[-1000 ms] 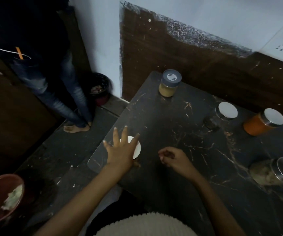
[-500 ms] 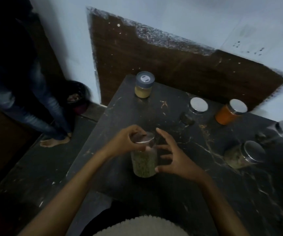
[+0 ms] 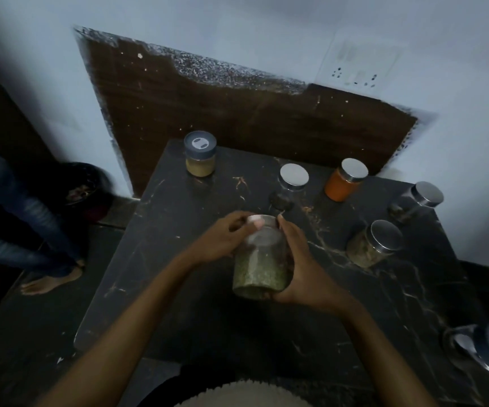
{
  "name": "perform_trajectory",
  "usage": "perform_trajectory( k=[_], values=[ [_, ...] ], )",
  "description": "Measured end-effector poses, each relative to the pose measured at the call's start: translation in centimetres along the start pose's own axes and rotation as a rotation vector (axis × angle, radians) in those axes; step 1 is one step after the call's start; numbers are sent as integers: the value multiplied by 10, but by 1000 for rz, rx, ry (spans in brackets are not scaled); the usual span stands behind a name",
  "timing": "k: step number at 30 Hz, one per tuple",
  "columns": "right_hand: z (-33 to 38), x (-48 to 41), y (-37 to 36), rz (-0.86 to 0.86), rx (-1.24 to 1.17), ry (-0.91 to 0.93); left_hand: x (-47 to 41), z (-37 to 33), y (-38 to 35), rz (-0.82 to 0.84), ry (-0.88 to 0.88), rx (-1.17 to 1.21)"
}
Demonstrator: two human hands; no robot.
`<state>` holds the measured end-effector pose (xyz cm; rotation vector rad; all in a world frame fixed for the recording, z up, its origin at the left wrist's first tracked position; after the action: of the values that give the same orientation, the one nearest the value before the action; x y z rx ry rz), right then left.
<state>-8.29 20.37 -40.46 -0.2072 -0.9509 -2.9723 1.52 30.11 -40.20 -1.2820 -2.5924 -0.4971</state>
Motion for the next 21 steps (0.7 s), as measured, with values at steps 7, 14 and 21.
perform_trajectory(
  k=[7,14,21],
  values=[
    [0,5,18,-66,59,-8,12,-4,-39,204,-312,-658],
    [-1,17,37,-14,44,-3,11,-14,-36,98,-418,-441],
    [-6,30,50,43,-66,-75,18,-15,-42,194,-383,-292]
  ],
)
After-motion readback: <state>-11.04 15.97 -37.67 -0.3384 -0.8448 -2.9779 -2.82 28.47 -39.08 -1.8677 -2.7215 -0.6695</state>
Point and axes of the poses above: each hand's wrist, its own x-axis away from the middle knuckle, its own y-axis out of the back of the hand, z = x × y, the point moved 7 cm from there along -x, towards the middle knuckle, and after that the axes turned 3 degrees about y, right-handed, at the moved point
